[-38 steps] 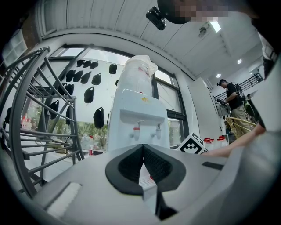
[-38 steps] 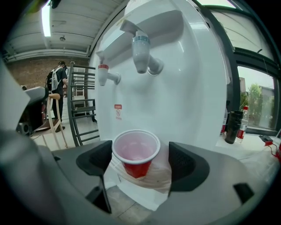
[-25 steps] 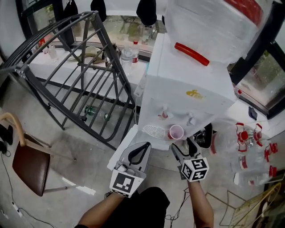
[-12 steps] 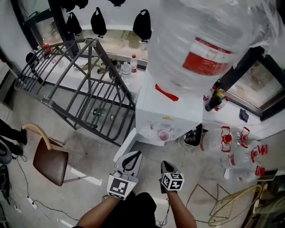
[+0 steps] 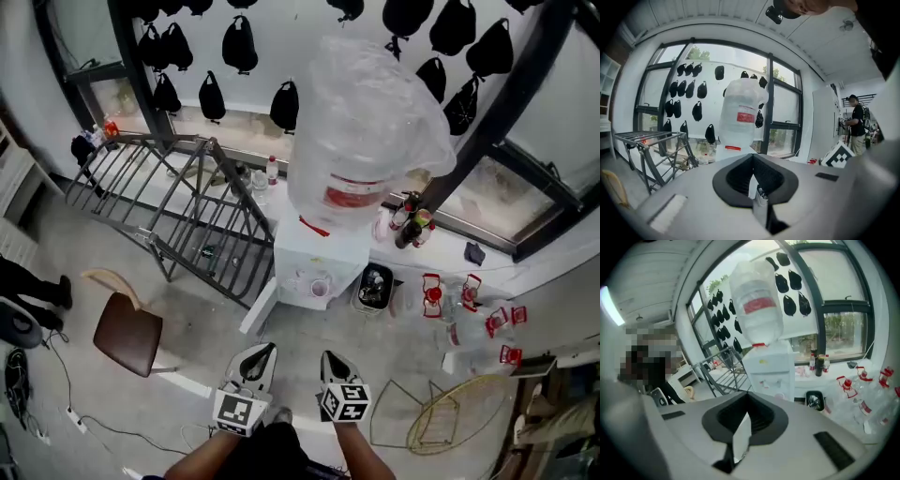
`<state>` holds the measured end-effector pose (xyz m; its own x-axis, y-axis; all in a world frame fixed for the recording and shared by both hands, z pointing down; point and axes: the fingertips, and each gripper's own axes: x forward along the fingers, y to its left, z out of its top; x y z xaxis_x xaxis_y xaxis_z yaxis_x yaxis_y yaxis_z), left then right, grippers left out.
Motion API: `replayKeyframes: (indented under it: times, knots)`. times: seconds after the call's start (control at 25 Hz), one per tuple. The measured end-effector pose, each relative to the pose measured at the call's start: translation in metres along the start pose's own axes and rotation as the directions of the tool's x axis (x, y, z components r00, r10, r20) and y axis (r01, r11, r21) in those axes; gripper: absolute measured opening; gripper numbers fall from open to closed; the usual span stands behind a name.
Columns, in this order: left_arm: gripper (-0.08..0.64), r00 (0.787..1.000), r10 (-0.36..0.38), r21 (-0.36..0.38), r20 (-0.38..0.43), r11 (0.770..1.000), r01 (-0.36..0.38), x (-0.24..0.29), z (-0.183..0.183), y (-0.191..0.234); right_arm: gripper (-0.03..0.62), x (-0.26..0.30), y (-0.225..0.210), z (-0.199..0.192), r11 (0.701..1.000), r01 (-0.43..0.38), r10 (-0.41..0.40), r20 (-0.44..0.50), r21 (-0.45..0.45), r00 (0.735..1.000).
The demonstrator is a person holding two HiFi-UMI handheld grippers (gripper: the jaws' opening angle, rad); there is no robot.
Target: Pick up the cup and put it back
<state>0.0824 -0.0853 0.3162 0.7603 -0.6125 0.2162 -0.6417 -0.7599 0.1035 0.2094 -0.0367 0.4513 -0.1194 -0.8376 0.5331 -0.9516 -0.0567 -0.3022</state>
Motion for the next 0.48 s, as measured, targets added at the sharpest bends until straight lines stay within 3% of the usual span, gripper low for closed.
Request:
replayKeyframes:
  times: [0.2, 0.48]
  knots:
    - [0.006, 0.999, 0.007, -0.019, 0.035, 1.000, -0.007, -0.055, 0.053, -0.028, -0.003, -0.096, 0.048, 0.066, 0.998, 0.009, 0.000, 0.139, -0.067, 0.990]
    - [0.006, 0.993, -0.052, 0.004, 0.106, 0.999, 0.052, -0.109, 0.107, -0.052, -0.003, -0.198, 0.108, 0.106, 0.996, 0.054, -0.032, 0.279, -0.073, 0.960]
